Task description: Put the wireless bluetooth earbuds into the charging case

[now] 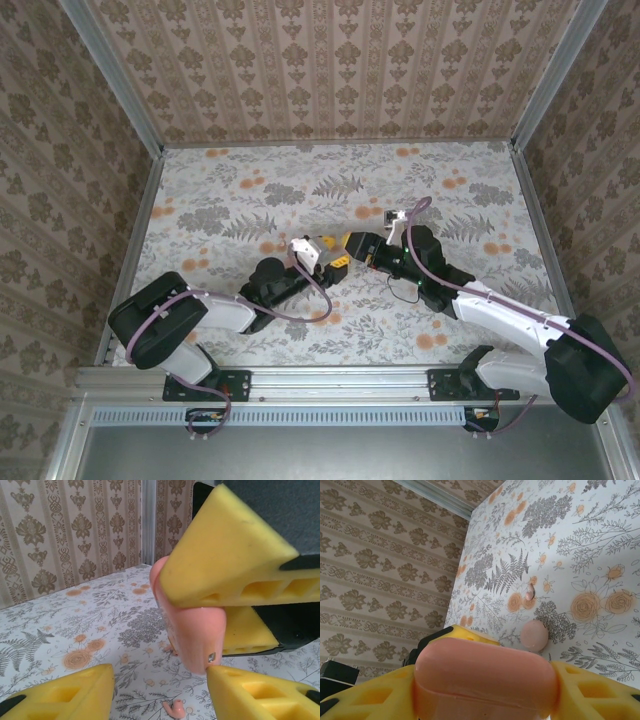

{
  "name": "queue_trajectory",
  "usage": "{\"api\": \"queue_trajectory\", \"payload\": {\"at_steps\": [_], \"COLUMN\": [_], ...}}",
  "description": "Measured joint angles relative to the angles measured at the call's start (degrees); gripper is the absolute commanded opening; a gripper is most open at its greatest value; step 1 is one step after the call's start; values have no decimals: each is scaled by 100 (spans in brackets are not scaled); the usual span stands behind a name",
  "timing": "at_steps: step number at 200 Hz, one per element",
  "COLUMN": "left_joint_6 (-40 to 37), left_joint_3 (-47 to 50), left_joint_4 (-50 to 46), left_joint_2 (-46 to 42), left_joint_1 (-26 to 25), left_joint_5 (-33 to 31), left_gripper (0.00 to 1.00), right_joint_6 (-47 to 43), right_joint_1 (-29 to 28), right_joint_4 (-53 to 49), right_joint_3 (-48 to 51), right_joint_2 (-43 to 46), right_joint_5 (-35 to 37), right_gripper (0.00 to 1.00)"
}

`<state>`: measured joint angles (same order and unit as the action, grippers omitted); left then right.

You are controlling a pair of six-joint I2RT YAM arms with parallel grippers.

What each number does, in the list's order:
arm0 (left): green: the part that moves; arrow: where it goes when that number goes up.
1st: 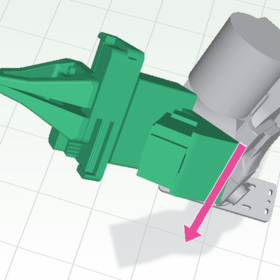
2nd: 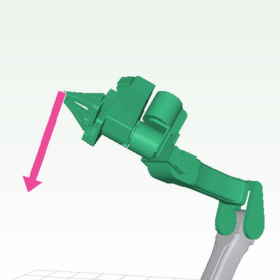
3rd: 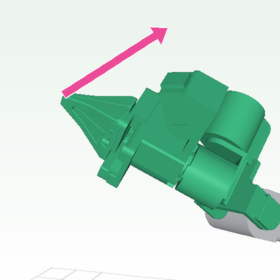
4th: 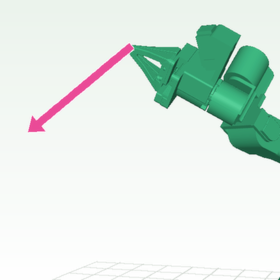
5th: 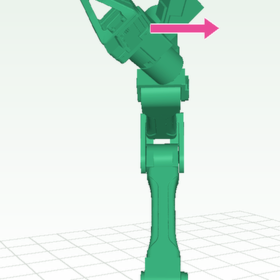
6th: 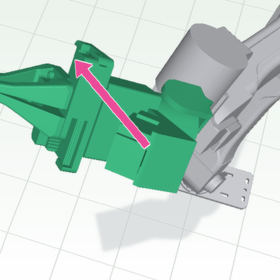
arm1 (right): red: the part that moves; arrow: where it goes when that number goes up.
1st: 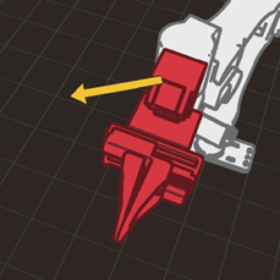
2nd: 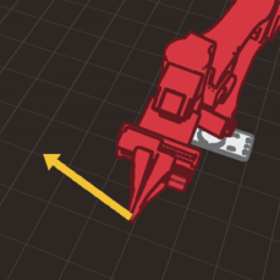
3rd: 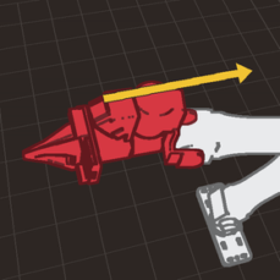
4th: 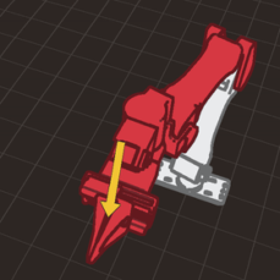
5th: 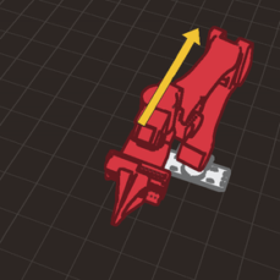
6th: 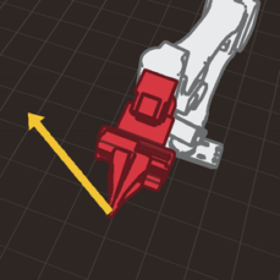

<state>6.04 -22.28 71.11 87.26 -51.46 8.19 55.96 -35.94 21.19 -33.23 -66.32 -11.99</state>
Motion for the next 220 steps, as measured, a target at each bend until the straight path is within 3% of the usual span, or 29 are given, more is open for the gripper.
{"api": "queue_trajectory", "payload": {"at_steps": [50, 97, 126, 153, 188, 220], "left_joint_6": [166, 367, 446, 514, 754, 1038], "left_joint_3": [-214, -214, -214, -214, -214, -214], "left_joint_4": [52, 55, 52, 55, 59, 70], "left_joint_2": [-11, -24, -33, -72, -133, -195], "left_joint_1": [-94, -96, -96, -94, 94, 450], "left_joint_5": [258, 269, 232, 258, 452, 796], "left_gripper": [56, 34, 28, 26, 24, 23], "right_joint_6": [22, 24, 22, 9, -238, -809], "right_joint_1": [-92, -96, -96, -96, -103, -55], "right_joint_4": [59, 149, 203, 227, 96, -28], "right_joint_3": [127, 142, 166, 184, 184, 181], "right_joint_2": [0, 2, 17, 66, 214, 455], "right_joint_5": [15, 13, 17, 15, 24, 107], "right_gripper": [56, 57, 58, 66, 86, 88]}}
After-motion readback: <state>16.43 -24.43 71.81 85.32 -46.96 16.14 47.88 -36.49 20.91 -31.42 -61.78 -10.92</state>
